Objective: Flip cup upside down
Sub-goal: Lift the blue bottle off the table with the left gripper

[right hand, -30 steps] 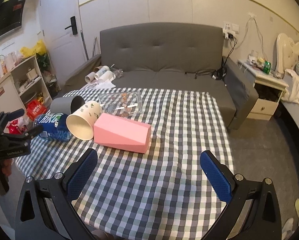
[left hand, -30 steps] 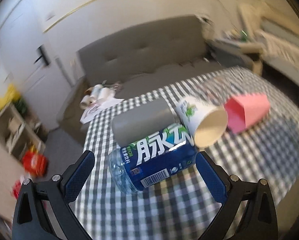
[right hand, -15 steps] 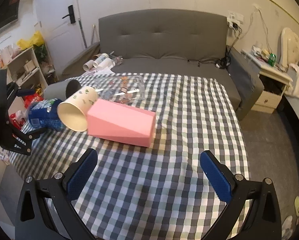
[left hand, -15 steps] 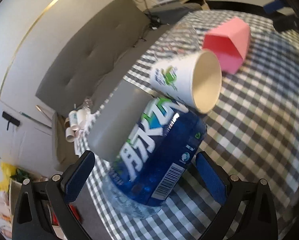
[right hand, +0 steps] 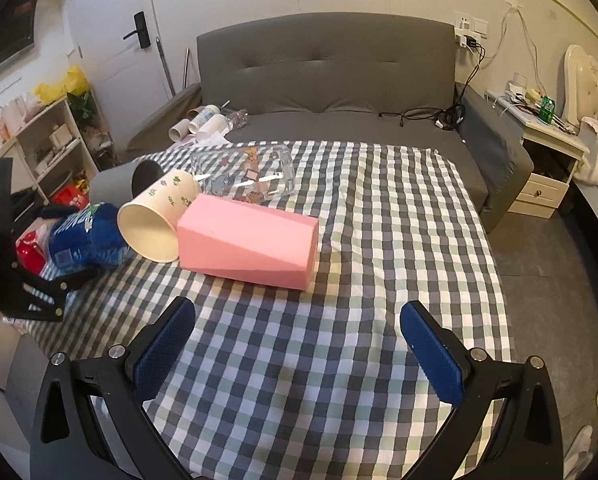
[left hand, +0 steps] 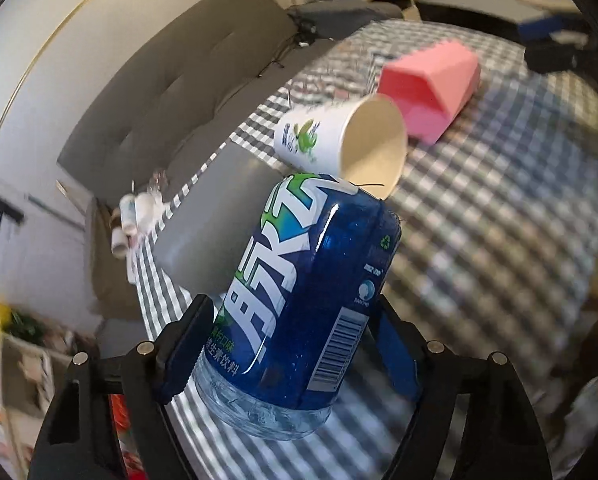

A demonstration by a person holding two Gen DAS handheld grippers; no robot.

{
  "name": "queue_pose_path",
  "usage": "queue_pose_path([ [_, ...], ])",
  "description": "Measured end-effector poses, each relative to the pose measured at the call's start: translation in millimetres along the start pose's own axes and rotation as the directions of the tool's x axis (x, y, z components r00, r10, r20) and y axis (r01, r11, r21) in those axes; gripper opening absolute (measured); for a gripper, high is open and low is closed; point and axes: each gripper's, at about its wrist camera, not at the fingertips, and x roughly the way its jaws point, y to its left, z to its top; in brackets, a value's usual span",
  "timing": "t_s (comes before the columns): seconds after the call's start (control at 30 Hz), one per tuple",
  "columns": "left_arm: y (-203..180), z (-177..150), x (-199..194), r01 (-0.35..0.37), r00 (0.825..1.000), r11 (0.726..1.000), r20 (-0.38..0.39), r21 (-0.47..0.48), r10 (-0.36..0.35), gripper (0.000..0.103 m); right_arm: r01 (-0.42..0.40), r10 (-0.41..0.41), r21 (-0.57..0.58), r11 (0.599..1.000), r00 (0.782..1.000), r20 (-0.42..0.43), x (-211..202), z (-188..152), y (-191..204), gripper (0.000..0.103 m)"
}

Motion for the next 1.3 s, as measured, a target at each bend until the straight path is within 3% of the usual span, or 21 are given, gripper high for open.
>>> queue_pose_path([
  [0.13, -10.7, 3.3, -16.8, 0.032, 0.998, 0.991, -0.049, -0.127, -0.039, 0.079, -0.006, 0.006, 0.009, 1.000, 1.000, 0.025, -11.8, 0.2, -1.4, 0.103],
  [0.3, -30.7, 13.3, -35.7, 0.040, 0.994, 0.951, -0.087, -0.308, -0.070, 0.078, -0.004, 0.003, 0.015, 1.000, 0.998, 0.062, -31.3, -1.5, -6.7, 0.103],
  [0.43, -35.8, 28.4, -38.4, 0.061, 0.989, 0.874, -0.088, -0.482, -0.118, 0.078, 0.004, -0.007, 0.033, 0.999, 0.997, 0.083, -45.1, -4.9, -15.3, 0.103],
  [0.63, -41.5, 44.2, -25.0, 0.089, 0.983, 0.758, -0.064, -0.646, -0.169, 0.077, 0.032, -0.037, 0.055, 0.998, 0.995, 0.091, -57.0, -11.4, -29.5, 0.103],
  [0.83, -51.9, 58.9, -13.2, 0.089, 0.982, 0.694, -0.055, -0.715, -0.182, 0.077, 0.039, -0.045, 0.071, 0.997, 0.996, 0.077, -55.0, -15.4, -39.7, 0.103],
  [1.1, -62.3, 65.4, -9.9, 0.048, 0.991, 0.709, -0.053, -0.704, -0.120, 0.076, 0.071, -0.076, 0.064, 0.995, 0.993, 0.086, -49.2, -16.4, -46.8, 0.103],
  [1.27, -64.3, 62.5, -11.6, 0.060, 0.993, 0.721, -0.034, -0.690, -0.116, 0.079, 0.069, -0.074, 0.072, 0.995, 0.995, 0.073, -44.1, -16.9, -50.3, 0.103],
  [1.3, -63.4, 61.5, -13.4, 0.060, 0.993, 0.725, -0.032, -0.686, -0.113, 0.084, 0.070, -0.075, 0.070, 0.995, 0.994, 0.074, -44.0, -16.6, -50.3, 0.103],
])
